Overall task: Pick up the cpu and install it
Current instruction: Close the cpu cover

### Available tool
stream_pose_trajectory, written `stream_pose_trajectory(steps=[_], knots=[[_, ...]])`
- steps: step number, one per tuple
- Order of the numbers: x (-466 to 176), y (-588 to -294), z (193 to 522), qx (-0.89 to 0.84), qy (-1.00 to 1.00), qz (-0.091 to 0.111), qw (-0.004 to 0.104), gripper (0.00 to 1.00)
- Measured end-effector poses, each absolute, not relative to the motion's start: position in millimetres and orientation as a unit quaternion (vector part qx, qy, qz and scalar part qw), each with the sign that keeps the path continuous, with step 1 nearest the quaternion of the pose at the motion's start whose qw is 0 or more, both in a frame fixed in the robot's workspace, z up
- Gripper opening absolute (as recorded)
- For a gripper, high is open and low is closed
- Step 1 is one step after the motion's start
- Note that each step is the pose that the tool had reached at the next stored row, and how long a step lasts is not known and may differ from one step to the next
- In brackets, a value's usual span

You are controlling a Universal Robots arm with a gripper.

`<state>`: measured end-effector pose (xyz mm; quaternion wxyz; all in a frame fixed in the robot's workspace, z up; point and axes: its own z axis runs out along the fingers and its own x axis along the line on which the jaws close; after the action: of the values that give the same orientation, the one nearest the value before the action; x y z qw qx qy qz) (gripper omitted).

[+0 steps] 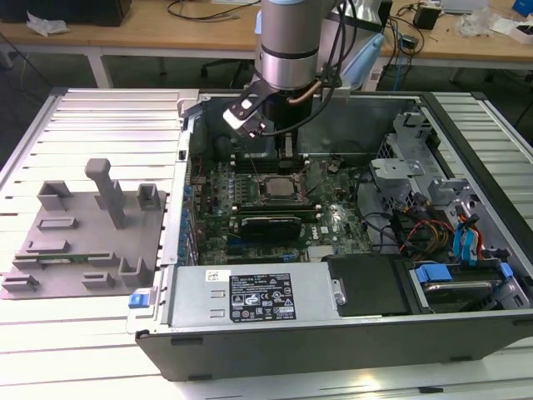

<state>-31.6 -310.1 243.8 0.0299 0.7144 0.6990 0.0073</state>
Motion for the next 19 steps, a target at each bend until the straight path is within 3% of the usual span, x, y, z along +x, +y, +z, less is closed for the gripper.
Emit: stream_pose_trajectory(steps=[11, 19], knots=[[-32, -310, 282, 0.714, 0.699, 0.007, 0.03, 0.11], [-16, -310, 286, 0.714, 0.699, 0.008, 0.03, 0.11]])
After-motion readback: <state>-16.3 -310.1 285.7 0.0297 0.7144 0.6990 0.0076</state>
